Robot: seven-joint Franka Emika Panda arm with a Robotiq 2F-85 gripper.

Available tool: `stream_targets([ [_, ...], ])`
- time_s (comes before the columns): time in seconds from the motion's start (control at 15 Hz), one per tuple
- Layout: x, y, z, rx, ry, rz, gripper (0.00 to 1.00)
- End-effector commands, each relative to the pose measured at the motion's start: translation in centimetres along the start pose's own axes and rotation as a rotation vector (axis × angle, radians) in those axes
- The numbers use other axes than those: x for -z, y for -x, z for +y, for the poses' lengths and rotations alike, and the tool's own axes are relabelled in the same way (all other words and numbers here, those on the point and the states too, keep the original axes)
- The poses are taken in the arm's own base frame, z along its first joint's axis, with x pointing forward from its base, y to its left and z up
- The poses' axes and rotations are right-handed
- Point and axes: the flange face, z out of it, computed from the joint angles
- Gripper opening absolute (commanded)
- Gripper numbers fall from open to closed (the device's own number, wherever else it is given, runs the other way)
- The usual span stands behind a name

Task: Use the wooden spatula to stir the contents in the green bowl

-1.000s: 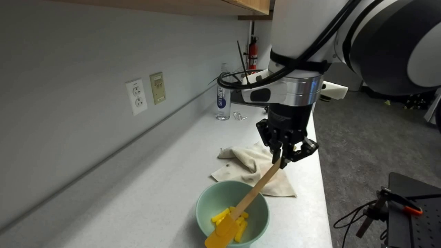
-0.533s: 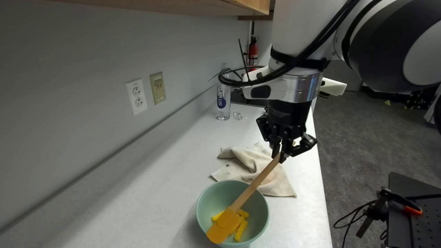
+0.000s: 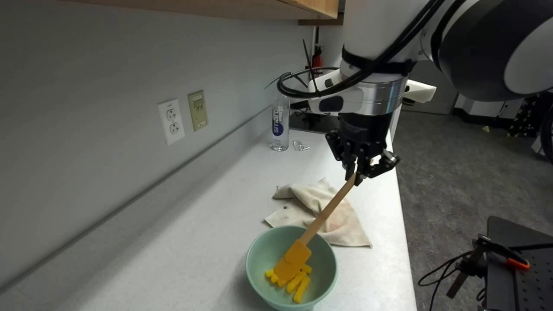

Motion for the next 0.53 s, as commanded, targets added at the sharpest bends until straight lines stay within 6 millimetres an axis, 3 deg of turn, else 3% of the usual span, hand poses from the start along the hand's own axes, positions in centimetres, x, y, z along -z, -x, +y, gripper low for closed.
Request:
stream_targets([
  [0.0,-0.6,-1.2,1.1,0.043,-0.016,-0.056,0.04],
  [0.47,-2.8,-4.6,3.8,0.107,-0.011,-0.095,0.04],
])
